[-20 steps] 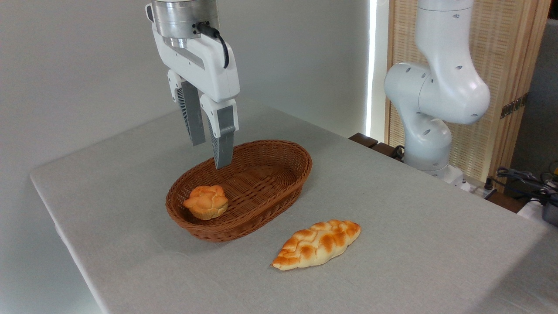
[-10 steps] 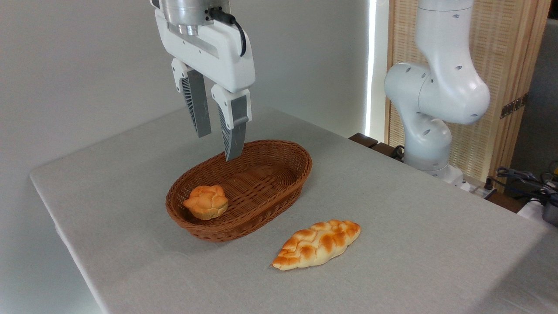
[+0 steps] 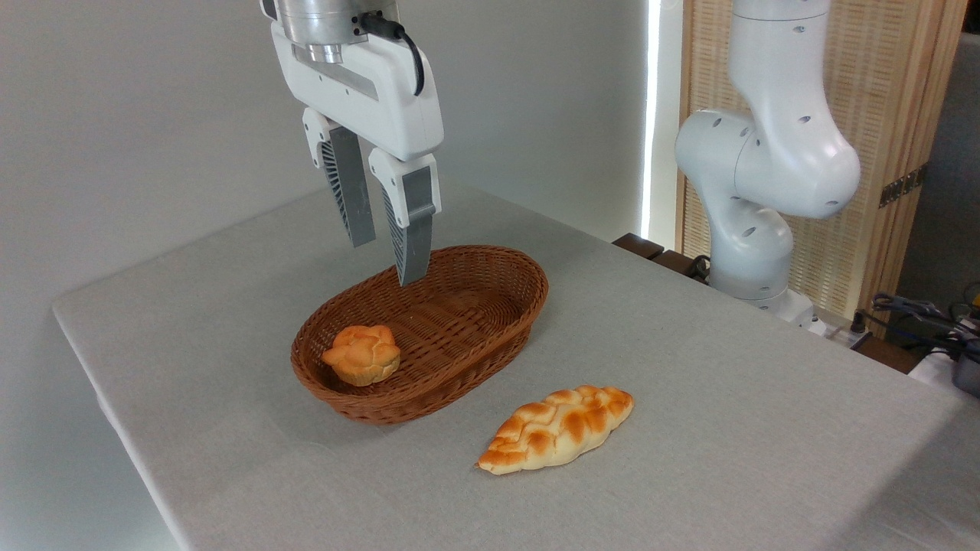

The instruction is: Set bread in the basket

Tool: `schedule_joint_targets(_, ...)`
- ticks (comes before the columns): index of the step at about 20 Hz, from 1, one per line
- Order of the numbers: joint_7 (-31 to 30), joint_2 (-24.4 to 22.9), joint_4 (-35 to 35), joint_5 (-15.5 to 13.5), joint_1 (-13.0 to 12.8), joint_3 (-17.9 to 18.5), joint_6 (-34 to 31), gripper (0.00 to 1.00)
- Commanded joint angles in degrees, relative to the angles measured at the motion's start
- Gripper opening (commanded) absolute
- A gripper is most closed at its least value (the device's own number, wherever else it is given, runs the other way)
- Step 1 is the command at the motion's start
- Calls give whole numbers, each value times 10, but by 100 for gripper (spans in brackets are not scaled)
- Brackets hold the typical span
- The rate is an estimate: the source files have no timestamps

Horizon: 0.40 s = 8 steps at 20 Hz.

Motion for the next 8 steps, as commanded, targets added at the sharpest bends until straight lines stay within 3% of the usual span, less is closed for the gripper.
schedule_joint_targets(1,-1,10,18,10,-5,2,-18,100)
schedule_joint_targets(8,-5,9,18,10,-5,5,-18,100)
